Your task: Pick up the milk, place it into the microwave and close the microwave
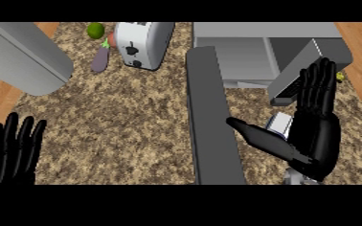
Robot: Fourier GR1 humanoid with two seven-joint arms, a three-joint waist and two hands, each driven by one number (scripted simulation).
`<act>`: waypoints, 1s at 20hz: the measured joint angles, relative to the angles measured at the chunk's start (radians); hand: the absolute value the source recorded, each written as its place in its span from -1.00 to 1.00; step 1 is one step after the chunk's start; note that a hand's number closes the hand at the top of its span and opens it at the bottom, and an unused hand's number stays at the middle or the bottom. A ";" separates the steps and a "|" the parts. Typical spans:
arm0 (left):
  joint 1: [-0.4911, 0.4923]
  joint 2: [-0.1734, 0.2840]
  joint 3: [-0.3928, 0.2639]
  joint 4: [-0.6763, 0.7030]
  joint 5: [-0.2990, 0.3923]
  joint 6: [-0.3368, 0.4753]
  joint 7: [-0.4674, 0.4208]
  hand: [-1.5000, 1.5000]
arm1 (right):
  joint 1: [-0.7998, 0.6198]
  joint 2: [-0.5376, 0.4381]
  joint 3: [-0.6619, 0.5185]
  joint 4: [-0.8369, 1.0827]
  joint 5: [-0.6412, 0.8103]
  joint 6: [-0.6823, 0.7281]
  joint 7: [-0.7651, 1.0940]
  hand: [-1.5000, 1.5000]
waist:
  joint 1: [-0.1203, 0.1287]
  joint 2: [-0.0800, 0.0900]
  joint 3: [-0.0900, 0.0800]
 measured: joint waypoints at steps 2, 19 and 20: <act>0.031 0.000 0.008 -0.005 0.013 -0.017 -0.018 -1.00 | 0.006 0.001 -0.018 0.010 -0.009 -0.001 -0.003 -1.00 | 0.000 0.000 0.000; 0.157 0.006 0.035 -0.015 0.049 -0.098 -0.105 -1.00 | 0.139 0.003 -0.188 0.293 -0.248 0.049 -0.342 -1.00 | -0.001 0.000 0.000; 0.161 0.004 0.039 -0.018 0.052 -0.102 -0.108 -1.00 | 0.158 -0.002 -0.197 0.295 -0.259 0.063 -0.357 -1.00 | -0.001 0.000 0.001</act>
